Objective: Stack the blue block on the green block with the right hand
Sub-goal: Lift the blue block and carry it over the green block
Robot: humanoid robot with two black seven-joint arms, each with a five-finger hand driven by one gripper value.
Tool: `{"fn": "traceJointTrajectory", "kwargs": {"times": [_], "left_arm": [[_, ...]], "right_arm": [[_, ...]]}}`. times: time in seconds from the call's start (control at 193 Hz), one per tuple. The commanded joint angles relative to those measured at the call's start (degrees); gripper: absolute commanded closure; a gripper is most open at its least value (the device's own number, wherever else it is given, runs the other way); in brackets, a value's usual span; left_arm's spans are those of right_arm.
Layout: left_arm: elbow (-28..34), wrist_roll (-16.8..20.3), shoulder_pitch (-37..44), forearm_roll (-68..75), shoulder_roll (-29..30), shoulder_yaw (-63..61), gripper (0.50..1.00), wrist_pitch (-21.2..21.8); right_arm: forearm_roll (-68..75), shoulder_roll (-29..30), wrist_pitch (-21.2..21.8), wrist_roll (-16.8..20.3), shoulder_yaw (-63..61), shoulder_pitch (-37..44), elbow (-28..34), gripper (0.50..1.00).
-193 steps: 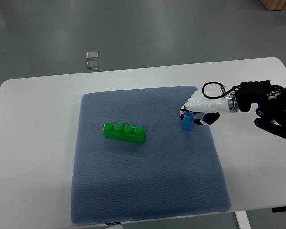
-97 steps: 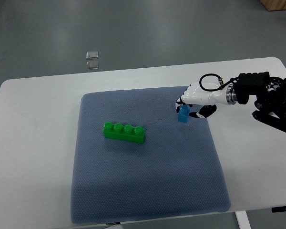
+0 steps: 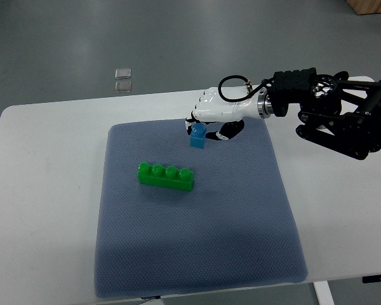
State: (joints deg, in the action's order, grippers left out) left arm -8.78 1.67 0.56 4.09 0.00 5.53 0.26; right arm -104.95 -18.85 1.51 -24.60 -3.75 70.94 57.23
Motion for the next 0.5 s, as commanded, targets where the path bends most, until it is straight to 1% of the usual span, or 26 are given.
{"fn": "traceJointTrajectory", "kwargs": {"times": [0.0, 0.181, 0.496], "left_arm": [[-0.01, 0.0, -0.03, -0.05, 0.0, 0.01, 0.5, 0.0], [-0.01, 0.0, -0.03, -0.05, 0.0, 0.01, 0.5, 0.0], [0.08, 0.0, 0.06, 0.04, 0.0, 0.01, 0.5, 0.0]], "right_arm": [[0.01, 2.6, 0.86, -0.01, 0.15, 1.04, -0.01, 1.0], [0.01, 5.32, 1.39, -0.01, 0.32, 1.21, -0.01, 0.998], [-0.52, 7.16, 1.83, -0.01, 0.76, 0.16, -0.89, 0.998]]}}
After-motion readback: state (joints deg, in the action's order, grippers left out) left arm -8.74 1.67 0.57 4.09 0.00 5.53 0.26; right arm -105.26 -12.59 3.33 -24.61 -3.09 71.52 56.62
